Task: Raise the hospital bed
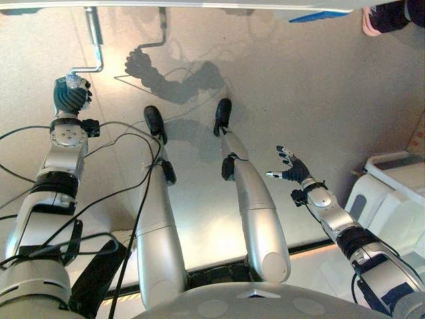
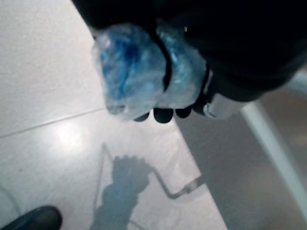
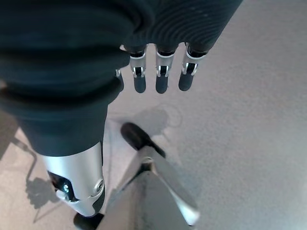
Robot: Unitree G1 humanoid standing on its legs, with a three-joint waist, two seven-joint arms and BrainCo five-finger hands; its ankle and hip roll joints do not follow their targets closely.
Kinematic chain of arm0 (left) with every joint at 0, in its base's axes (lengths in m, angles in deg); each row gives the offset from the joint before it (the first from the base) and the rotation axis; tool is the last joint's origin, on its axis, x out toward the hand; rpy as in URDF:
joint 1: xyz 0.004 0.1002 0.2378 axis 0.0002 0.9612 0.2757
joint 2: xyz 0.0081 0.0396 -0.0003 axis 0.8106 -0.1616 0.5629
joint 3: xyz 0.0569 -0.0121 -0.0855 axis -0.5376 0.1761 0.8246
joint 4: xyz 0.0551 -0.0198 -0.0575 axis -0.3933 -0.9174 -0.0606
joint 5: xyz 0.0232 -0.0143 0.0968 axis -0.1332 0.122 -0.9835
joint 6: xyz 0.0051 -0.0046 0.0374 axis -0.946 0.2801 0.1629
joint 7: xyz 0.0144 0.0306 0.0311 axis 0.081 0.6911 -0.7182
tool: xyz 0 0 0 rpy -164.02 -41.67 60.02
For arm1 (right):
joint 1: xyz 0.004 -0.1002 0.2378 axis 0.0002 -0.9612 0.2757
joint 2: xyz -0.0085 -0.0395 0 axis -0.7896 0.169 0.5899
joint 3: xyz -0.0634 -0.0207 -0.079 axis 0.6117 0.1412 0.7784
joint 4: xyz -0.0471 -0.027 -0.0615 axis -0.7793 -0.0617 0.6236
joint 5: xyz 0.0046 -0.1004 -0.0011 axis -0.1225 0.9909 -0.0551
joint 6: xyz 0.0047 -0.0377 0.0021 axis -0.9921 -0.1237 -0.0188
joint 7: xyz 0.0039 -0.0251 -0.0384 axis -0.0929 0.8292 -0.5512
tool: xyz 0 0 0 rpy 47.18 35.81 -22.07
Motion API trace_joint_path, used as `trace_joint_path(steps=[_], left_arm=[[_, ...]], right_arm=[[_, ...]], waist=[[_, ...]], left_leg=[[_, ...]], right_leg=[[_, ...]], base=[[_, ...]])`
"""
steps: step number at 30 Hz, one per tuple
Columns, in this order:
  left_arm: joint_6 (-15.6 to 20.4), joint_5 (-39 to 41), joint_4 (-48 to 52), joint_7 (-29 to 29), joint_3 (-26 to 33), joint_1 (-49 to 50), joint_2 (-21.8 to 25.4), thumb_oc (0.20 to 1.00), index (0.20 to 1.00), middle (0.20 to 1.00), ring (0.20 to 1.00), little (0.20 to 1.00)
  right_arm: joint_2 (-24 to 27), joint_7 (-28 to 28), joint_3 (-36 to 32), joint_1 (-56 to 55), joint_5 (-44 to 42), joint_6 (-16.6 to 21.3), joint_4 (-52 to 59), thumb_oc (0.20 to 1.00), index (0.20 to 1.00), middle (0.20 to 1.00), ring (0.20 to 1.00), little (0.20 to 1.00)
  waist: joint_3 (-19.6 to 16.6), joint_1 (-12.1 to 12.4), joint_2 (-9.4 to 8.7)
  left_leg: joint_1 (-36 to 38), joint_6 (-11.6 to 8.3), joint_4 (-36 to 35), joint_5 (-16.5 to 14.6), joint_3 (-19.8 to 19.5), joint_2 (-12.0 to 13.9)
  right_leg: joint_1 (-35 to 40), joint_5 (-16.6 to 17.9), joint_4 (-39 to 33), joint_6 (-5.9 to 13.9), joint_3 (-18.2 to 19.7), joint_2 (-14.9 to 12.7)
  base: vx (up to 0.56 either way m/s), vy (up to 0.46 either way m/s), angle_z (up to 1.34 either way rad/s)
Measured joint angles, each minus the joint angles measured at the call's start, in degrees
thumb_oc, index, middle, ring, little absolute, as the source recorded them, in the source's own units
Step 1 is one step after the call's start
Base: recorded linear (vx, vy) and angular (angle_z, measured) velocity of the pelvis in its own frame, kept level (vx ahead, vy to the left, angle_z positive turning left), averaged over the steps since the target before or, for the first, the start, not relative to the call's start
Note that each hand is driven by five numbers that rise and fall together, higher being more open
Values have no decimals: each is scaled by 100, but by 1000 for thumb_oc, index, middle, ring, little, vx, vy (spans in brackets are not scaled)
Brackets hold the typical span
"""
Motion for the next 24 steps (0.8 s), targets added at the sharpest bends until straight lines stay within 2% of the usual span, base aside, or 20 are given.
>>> trace_joint_path(steps=[3, 5, 10, 24], left_arm=[[-128, -113, -269, 46, -95, -305, -122, 200, 200, 200, 200, 200], [-161, -155, -270, 46, -138, -351, -206, 200, 200, 200, 200, 200], [-171, -153, -251, 133, -313, -492, -488, 200, 200, 200, 200, 200], [-206, -153, -171, 216, -309, -394, -455, 200, 200, 200, 200, 200]], right_arm=[[-4, -1, 174, 34, -97, 1, 4, 1000, 1000, 1000, 1000, 1000], [-25, -1, 210, 61, -120, 1, 20, 1000, 1000, 1000, 1000, 1000], [-24, 9, 315, 88, -123, 2, 5, 1000, 1000, 1000, 1000, 1000], [-24, 48, 315, 90, -122, 2, 25, 1000, 1000, 1000, 1000, 1000]], waist=[[-18, -81, -28], [-18, -223, -29], [-22, -245, -35], [-24, -290, -37]], left_leg=[[-193, 10, 137, -63, 69, 56], [-281, 26, 196, -70, 74, 64], [-341, 41, 218, -75, 82, 67], [-273, 71, 99, -54, 161, 21]], right_leg=[[-148, 86, -57, 14, 89, 26], [-212, 110, -60, 23, 94, 40], [-280, 124, -59, 33, 120, 34], [-336, 127, -30, 39, 228, -8]], base=[[10, -16, -13], [11, -32, -5], [3, -39, -1], [-8, -36, -1]])
